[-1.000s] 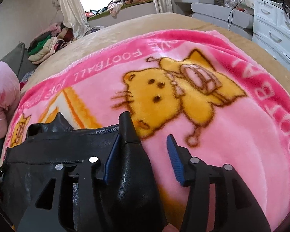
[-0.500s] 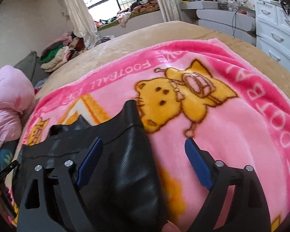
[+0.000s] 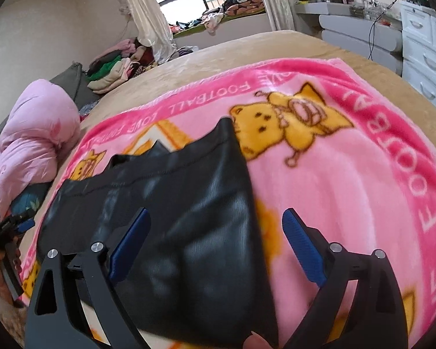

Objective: Fold large clothes

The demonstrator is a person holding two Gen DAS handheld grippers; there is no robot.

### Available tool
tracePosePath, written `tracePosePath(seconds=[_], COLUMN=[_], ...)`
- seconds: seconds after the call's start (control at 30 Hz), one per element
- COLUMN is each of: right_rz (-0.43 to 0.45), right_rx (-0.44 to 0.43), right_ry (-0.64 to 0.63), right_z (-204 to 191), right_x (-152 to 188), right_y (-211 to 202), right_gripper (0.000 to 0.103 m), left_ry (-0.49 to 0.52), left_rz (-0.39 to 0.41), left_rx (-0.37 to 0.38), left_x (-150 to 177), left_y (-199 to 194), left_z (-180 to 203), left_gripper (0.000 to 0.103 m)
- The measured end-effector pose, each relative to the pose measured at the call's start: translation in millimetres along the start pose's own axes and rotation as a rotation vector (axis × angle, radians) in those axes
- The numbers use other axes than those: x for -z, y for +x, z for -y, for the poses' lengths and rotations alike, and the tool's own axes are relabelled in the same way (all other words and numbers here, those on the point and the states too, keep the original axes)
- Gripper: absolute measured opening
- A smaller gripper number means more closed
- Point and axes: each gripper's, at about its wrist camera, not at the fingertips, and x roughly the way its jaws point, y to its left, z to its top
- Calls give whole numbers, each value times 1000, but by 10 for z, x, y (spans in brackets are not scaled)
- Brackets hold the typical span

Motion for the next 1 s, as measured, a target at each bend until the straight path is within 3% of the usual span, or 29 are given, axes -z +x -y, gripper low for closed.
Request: tracePosePath(seconds=[0.23,0.33,0.37,0.4,0.47,0.53,0.57,0.63,0.7,0.77,0.93,1.0], right_rz=[-95,-139,-142,-146,-149,-137,-130,-113,-108,-108,-120,-114], right_rx=[-35,-74,-89,-112,-125,-94,-83,-77,-71,-52,-25,-15], right_ry=[68,96,113,132,142,114,104,92,75,57,57,69], right_z=[212,258,276,289,261,206,193,176,130,99,153,181], right_x=[362,480,509,534,573,579,572,575,596,631,872,931], right_y=[29,97,115,130,133,79,40,-66,-165,-245,-397,-389], right_gripper=[90,82,79,66,60,48,34,24,23,22,24,30], left_ry=[-85,-126,-138,-145,-142,-112,-104,-87,-49,-41,-20,1], left_rz=[-66,-102,-108,-113,-131,-146,-149,-150,-130,-124,-118,-121], left_rx=[129,197,213,229,251,179,168,157,141,144,135,108], left_x=[402,544,558,567,589,621,632,634,643,697,886,916], left_y=[-59,37,69,107,197,263,262,219,116,18,-173,-120], left_z=[-210,-222,-222,-208,-142,-67,-49,-7,46,41,53,54], left_gripper=[93,93,93,93,92,81,71,56,42,37,37,44])
